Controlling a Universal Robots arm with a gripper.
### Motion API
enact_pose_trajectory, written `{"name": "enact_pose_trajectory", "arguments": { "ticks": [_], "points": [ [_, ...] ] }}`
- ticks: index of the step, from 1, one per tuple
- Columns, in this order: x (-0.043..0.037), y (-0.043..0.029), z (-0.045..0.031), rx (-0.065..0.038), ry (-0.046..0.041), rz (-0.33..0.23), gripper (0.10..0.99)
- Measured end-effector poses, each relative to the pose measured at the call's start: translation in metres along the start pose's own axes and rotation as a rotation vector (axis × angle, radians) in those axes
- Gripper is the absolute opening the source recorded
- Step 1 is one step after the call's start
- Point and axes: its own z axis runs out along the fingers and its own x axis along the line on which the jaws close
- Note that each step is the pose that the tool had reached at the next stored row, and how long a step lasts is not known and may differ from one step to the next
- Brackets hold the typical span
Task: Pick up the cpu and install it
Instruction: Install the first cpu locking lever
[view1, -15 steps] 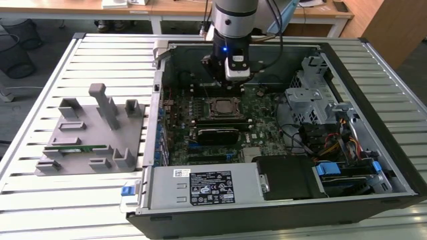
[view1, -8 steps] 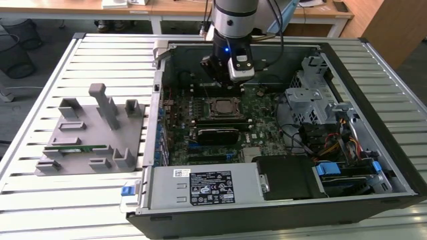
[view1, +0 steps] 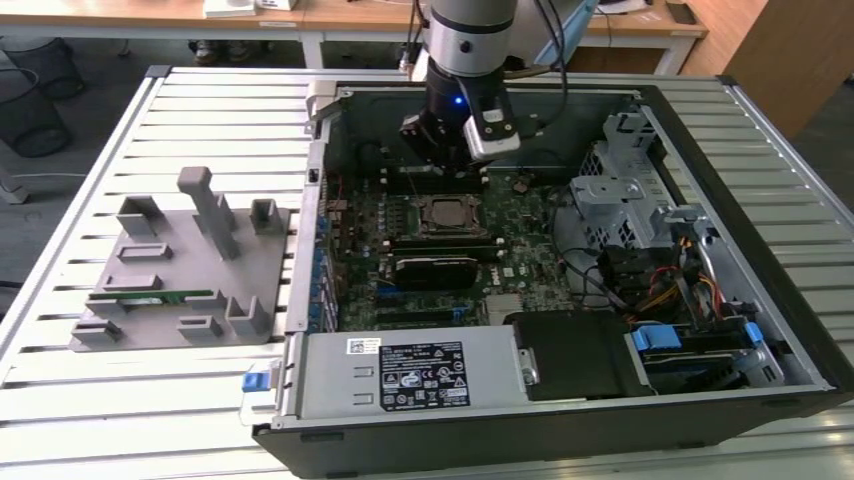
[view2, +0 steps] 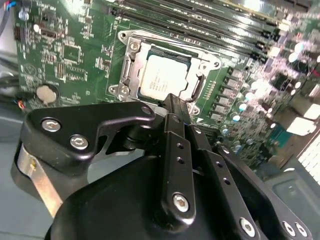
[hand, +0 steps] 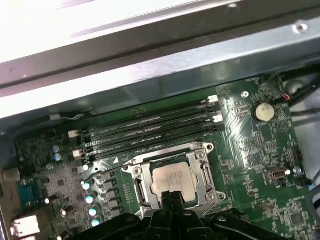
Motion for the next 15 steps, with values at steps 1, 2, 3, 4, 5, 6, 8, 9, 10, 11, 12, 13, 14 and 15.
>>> {"name": "enact_pose_trajectory", "arguments": {
  "ticks": [1, 2, 3, 4, 5, 6, 8, 9, 10, 11, 12, 13, 14, 15],
  "points": [
    [0.0000, 0.0000, 0.0001, 0.000, 0.0003, -0.018, 0.106],
    [0.0000, 0.0000, 0.0001, 0.001, 0.0006, -0.037, 0.106],
    [0.0000, 0.0000, 0.0002, 0.001, 0.0008, -0.056, 0.106],
    [0.0000, 0.0000, 0.0002, 0.001, 0.0011, -0.073, 0.106],
    [0.0000, 0.0000, 0.0003, 0.001, 0.0014, -0.091, 0.106],
    [0.0000, 0.0000, 0.0003, 0.001, 0.0017, -0.109, 0.106],
    [0.0000, 0.0000, 0.0004, 0.002, 0.0021, -0.143, 0.106],
    [0.0000, 0.0000, 0.0005, 0.002, 0.0024, -0.158, 0.106],
    [0.0000, 0.0000, 0.0006, 0.002, 0.0026, -0.172, 0.106],
    [0.0000, 0.0000, 0.0007, 0.002, 0.0028, -0.185, 0.106],
    [0.0000, 0.0000, 0.0007, 0.002, 0.0029, -0.195, 0.106],
    [0.0004, -0.0001, 0.0008, 0.003, 0.0030, -0.204, 0.106],
    [0.0016, -0.0004, 0.0010, 0.002, 0.0031, -0.210, 0.106],
    [0.0034, -0.0008, 0.0010, 0.002, 0.0031, -0.214, 0.106]
  ]
}}
